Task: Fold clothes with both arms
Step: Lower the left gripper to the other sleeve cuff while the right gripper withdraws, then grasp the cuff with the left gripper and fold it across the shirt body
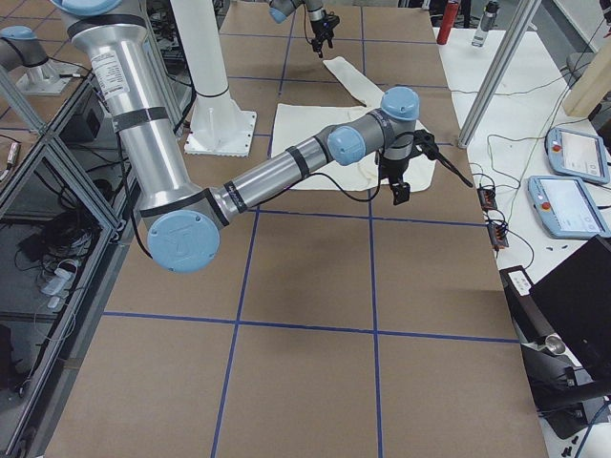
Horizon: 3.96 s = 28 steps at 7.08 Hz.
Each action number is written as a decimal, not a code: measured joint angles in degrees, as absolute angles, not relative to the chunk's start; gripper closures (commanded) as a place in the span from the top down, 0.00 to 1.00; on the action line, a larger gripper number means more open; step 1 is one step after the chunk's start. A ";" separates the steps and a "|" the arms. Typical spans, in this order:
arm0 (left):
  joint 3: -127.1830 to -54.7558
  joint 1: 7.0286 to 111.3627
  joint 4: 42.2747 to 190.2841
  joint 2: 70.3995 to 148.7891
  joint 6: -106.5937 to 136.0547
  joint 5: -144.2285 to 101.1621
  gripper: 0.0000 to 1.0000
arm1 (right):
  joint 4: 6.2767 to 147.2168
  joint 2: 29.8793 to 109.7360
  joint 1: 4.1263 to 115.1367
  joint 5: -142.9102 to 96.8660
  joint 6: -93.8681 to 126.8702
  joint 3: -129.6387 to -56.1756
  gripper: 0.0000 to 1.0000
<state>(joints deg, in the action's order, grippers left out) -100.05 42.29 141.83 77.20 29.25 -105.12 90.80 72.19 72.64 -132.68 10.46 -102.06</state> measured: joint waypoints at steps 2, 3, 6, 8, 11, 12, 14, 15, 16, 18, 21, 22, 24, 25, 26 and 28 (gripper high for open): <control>-98.51 41.32 141.87 78.67 29.13 -104.78 0.69 | 90.79 72.68 72.62 -132.64 10.46 -102.42 1.00; -98.19 41.10 141.86 78.89 29.11 -104.47 0.53 | 90.79 72.73 72.65 -132.63 10.46 -102.48 1.00; -98.01 40.96 141.80 79.01 29.09 -104.25 0.22 | 90.79 72.70 72.66 -132.63 10.46 -102.50 1.00; -98.04 40.96 141.85 79.07 29.13 -104.26 0.00 | 90.81 72.69 72.67 -132.57 10.46 -102.48 1.00; -101.48 41.33 141.97 79.32 29.19 -104.25 0.00 | 90.86 73.08 72.62 -132.27 10.48 -102.11 1.00; -104.07 42.78 141.29 80.55 29.34 -104.37 0.00 | 90.82 73.54 72.71 -132.22 10.48 -102.04 1.00; -106.76 48.28 130.82 90.74 29.48 -104.96 0.00 | 90.79 73.93 72.92 -132.19 10.56 -102.09 1.00; -107.42 49.83 122.36 98.08 29.82 -105.04 0.00 | 90.79 74.00 73.01 -132.19 10.60 -102.12 1.00; -107.54 50.54 114.19 105.37 31.10 -105.02 0.00 | 90.79 74.07 73.14 -132.19 10.64 -102.15 1.00; -105.75 50.07 98.82 121.61 37.25 -104.66 0.00 | 90.79 74.10 73.48 -132.21 11.03 -102.26 1.00; -89.30 42.88 92.54 145.04 49.37 -96.80 0.00 | 90.79 74.10 73.87 -132.27 11.30 -102.36 1.00; -82.32 39.25 92.86 151.15 52.52 -92.62 0.00 | 90.79 74.17 73.93 -132.28 11.32 -102.37 1.00; -74.15 30.57 97.22 155.80 56.71 -83.20 0.00 | 90.79 74.31 74.04 -132.26 11.34 -102.39 1.00; -70.63 28.24 101.33 156.39 57.42 -80.51 0.00 | 90.79 74.32 74.12 -132.22 11.34 -102.39 1.00; -67.70 27.32 104.92 156.68 57.48 -79.44 0.00 | 90.79 74.32 74.15 -132.22 11.34 -102.42 1.00; -65.45 26.89 108.32 157.43 57.54 -79.19 0.99 | 90.79 74.37 74.17 -132.21 11.34 -102.47 1.00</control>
<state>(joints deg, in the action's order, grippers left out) -65.45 26.89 108.32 157.43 57.54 -79.19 90.79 74.37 74.17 -132.21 11.34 -102.47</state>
